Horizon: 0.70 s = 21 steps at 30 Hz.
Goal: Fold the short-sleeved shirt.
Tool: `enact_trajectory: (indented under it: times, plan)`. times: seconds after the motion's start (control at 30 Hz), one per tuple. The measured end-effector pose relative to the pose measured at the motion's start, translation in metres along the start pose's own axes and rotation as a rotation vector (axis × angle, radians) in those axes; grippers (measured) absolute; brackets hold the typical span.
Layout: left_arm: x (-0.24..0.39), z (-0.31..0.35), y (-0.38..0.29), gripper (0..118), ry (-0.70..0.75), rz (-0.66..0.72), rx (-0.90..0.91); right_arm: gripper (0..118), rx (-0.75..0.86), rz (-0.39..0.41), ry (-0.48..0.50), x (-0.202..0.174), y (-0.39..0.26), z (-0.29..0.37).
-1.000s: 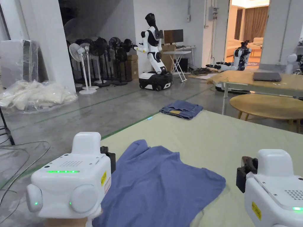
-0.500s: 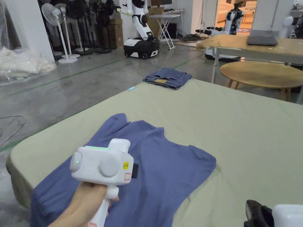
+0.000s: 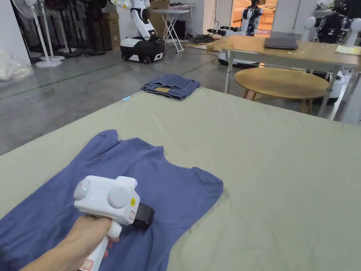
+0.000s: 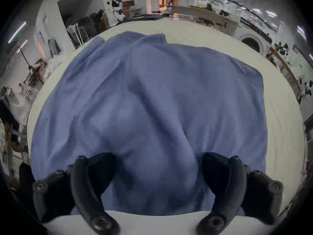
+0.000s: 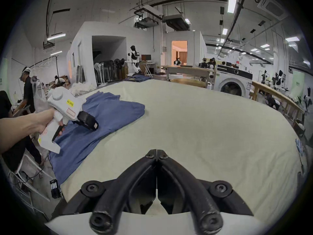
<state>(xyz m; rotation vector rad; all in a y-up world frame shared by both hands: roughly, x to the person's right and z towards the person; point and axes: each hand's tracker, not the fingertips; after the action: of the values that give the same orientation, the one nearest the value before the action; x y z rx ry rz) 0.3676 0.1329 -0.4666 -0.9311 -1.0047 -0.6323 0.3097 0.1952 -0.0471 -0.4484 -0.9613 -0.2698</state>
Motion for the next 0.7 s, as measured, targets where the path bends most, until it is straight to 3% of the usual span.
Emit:
enact_trajectory:
  times: [0.07,0.1,0.13,0.17,0.2,0.33,0.43,0.57,0.7]
  plan:
    - [0.007,0.004,-0.001,101,0.006,-0.035,0.016,0,0.005,-0.003,-0.012,0.007,0.000,0.012]
    - [0.009,0.008,-0.001,90,0.005,-0.052,0.029,0,0.010,-0.013,-0.024,0.012,-0.001,0.018]
    - [0.012,0.015,0.000,63,0.018,-0.059,0.047,0,0.014,-0.021,-0.031,0.017,-0.001,0.024]
    - [0.013,0.021,0.002,25,0.026,-0.054,0.054,0,0.018,-0.029,-0.045,0.022,-0.003,0.030]
    - [0.016,0.025,0.004,0,0.053,-0.058,0.070,0,0.024,-0.038,-0.061,0.028,-0.004,0.037]
    - [0.024,0.050,0.010,0,0.075,-0.071,0.105,0,0.036,-0.055,-0.119,0.055,-0.013,0.072]
    - [0.039,0.097,0.022,0,0.008,-0.039,0.187,0,0.047,-0.086,-0.167,0.078,-0.021,0.099]
    - [0.088,0.151,0.040,0,-0.046,-0.142,0.266,0,0.069,-0.116,-0.228,0.103,-0.030,0.139]
    - [0.175,0.208,0.051,0,-0.170,-0.297,0.342,0,0.101,-0.136,-0.293,0.120,-0.038,0.178]
